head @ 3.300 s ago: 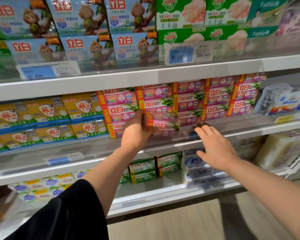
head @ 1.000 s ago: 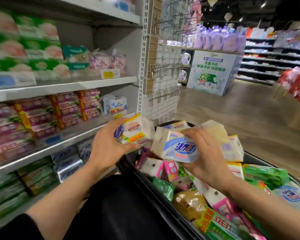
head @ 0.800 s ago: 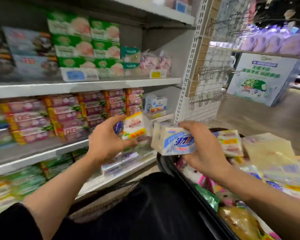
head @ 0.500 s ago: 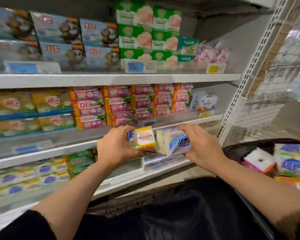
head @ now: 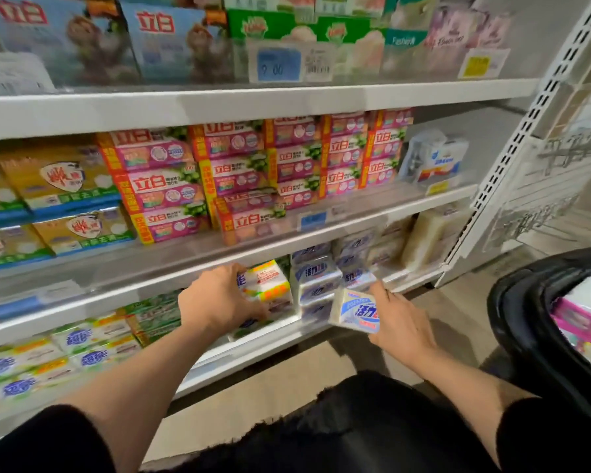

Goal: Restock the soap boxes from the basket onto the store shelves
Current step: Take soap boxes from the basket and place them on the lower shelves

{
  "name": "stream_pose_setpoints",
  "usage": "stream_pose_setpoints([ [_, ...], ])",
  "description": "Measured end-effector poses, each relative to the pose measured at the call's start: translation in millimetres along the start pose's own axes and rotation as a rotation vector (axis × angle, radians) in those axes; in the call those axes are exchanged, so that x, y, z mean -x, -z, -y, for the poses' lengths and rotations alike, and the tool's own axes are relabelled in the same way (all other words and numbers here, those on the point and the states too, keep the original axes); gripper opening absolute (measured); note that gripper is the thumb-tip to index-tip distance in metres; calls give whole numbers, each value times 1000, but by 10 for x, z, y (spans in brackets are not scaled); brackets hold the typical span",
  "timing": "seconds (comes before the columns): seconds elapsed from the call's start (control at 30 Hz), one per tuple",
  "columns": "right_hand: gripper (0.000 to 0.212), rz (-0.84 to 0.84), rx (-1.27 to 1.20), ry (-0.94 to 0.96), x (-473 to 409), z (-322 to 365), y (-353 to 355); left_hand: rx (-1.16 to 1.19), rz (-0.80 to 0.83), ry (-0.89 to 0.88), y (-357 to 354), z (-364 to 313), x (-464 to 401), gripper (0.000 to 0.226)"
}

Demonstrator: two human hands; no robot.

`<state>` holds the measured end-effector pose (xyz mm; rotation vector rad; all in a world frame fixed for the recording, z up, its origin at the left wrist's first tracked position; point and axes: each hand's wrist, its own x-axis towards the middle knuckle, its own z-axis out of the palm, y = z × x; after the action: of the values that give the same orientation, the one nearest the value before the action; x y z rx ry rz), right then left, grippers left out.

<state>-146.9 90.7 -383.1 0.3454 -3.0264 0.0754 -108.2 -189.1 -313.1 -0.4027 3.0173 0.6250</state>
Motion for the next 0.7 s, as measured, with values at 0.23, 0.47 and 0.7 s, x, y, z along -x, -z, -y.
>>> stream_pose_setpoints([
  [0.23, 59, -197, -165, 17, -388, 11, -387, 26, 16, 69, -607, 50, -280, 90],
  [0.47, 85, -373, -353, 95, -758, -27, -783, 251, -41, 274, -1027, 203, -403, 73],
  [0.7, 76, -473, -331, -97, -964, -291, -1008, 253, 15, 250, -1332, 151, -498, 73],
])
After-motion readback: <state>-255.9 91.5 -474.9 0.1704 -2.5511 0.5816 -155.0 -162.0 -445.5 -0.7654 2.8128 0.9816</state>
